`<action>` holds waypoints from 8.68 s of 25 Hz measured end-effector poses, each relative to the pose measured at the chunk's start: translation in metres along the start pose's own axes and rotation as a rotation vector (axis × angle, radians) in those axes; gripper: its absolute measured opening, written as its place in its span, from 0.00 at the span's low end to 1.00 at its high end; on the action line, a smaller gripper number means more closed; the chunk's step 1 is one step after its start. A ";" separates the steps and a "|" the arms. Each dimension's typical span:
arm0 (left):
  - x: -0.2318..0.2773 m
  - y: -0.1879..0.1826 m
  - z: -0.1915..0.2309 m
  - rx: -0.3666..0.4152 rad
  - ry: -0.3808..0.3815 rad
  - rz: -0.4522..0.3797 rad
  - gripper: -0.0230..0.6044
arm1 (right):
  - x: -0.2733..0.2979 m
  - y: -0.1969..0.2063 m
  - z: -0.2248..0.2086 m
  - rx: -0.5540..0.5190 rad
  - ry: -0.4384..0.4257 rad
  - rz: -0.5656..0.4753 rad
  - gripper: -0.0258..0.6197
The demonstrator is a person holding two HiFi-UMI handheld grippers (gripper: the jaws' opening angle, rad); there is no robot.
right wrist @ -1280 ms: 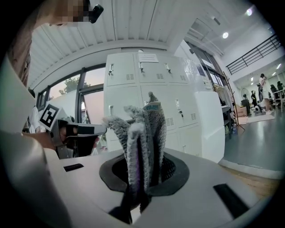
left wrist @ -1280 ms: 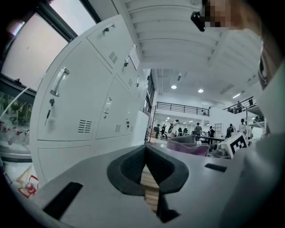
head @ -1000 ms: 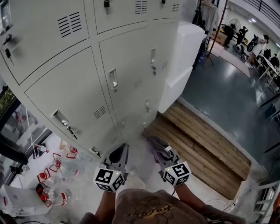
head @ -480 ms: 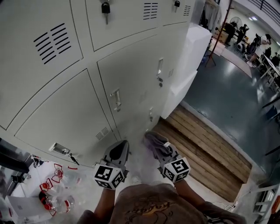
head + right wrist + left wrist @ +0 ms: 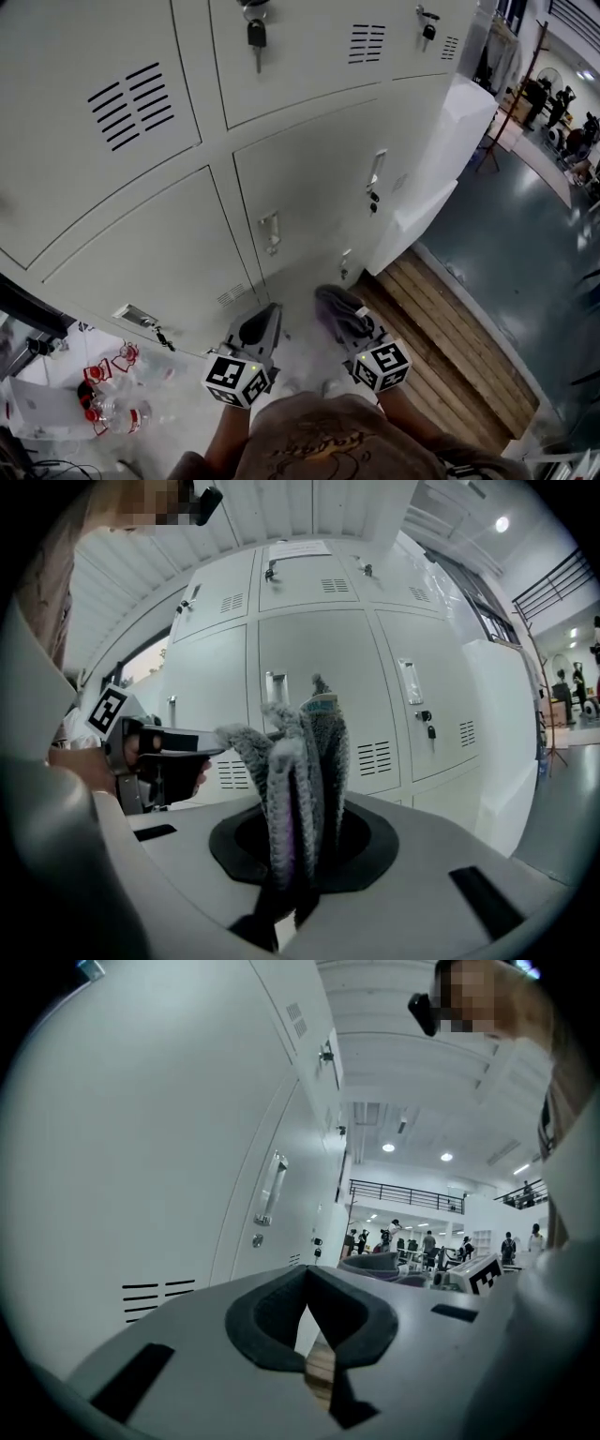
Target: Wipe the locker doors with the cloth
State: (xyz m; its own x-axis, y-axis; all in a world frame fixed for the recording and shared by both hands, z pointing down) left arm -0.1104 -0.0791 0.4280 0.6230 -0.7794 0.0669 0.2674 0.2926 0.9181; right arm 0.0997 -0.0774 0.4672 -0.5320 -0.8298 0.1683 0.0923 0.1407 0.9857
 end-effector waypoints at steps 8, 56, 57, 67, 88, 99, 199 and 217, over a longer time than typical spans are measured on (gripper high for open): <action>0.002 0.000 -0.006 -0.003 -0.065 -0.045 0.04 | 0.017 -0.016 -0.013 -0.065 -0.100 -0.037 0.13; -0.005 -0.002 -0.012 -0.002 -0.086 -0.073 0.04 | 0.098 -0.326 0.004 -0.892 -0.095 -0.416 0.13; -0.006 -0.002 -0.012 -0.004 -0.088 -0.074 0.04 | 0.098 -0.325 0.005 -0.895 -0.096 -0.418 0.13; -0.008 -0.002 -0.014 -0.010 -0.095 -0.078 0.04 | 0.101 -0.313 0.010 -1.001 -0.081 -0.432 0.13; -0.017 0.007 -0.008 -0.029 -0.127 -0.058 0.04 | 0.115 -0.242 0.006 -1.010 -0.176 -0.337 0.13; -0.022 0.009 -0.009 -0.028 -0.142 -0.053 0.04 | 0.122 -0.205 0.007 -1.016 -0.224 -0.268 0.13; 0.021 0.020 -0.026 -0.009 -0.047 0.003 0.04 | 0.058 -0.289 -0.062 -1.202 -0.009 -0.172 0.13; 0.023 0.019 -0.021 -0.026 -0.066 -0.008 0.04 | 0.088 -0.334 -0.067 -1.323 0.067 -0.224 0.13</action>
State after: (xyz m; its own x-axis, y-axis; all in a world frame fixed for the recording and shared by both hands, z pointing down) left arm -0.0754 -0.0800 0.4387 0.5713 -0.8162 0.0862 0.2916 0.2999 0.9083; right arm 0.0781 -0.2335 0.1522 -0.6041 -0.7962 -0.0334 0.7678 -0.5927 0.2432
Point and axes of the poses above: the fingertips, and each gripper's own axes: x forward along the fingers, z to its left, y out of its underside, the point moved 7 cm from there along -x, backward along the fingers, and after that the axes turned 7 degrees about -x, right-handed, at the moved point
